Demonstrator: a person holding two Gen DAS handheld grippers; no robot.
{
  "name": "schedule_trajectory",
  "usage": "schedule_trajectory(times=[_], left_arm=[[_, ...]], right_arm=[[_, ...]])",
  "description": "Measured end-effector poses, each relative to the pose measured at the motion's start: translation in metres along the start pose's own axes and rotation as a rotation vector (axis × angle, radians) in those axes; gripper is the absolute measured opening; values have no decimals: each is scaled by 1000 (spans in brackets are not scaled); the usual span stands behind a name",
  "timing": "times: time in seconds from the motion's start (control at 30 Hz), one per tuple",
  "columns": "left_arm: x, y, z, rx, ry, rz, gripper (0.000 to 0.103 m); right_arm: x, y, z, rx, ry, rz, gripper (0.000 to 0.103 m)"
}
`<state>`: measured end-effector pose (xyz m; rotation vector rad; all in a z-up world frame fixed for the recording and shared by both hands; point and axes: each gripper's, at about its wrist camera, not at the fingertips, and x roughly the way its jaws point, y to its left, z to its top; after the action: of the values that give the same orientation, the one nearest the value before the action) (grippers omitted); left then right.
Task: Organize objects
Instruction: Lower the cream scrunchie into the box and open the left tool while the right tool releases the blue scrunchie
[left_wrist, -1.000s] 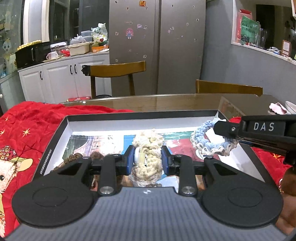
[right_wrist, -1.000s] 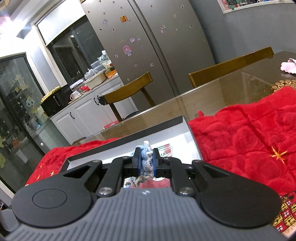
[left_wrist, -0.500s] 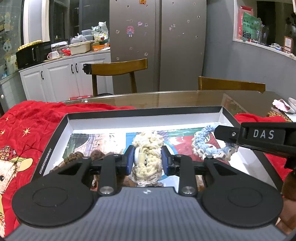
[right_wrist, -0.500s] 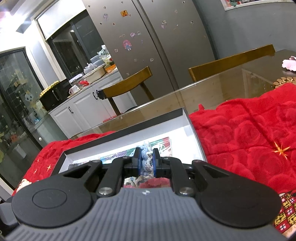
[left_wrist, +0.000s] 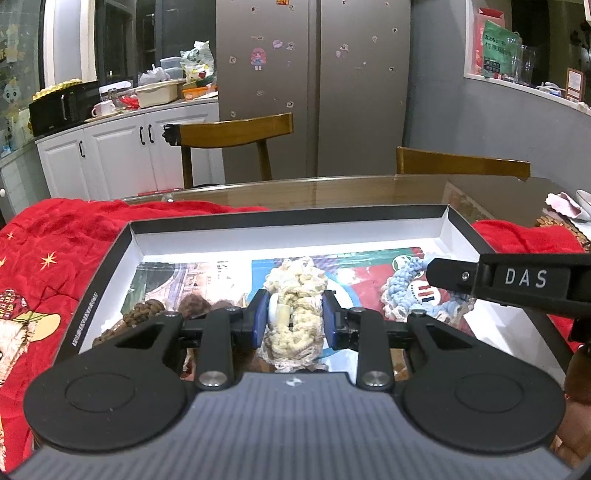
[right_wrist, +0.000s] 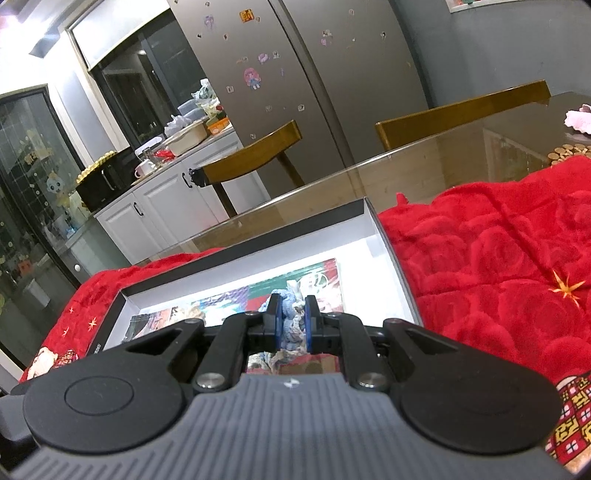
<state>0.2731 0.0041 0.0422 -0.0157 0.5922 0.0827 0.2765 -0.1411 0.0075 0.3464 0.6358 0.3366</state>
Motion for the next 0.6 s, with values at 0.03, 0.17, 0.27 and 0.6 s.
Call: schedule_trajectory(times=[0.03,0.17,0.27,0.6], left_arm=[[1,0,0,1,-1,-1,36],[1,0,-1,7,-2,-12,36],[2,1,-2,9,-3,-11,36],[6,7,1,-11,14,-28,46]], right_arm=[[0,0,-1,-1,2,-1,14],[3,0,-2,-4,11,-2,14],[4,0,-3,-8,17,-5,14],[7,-4,-4,8,49,9,20]])
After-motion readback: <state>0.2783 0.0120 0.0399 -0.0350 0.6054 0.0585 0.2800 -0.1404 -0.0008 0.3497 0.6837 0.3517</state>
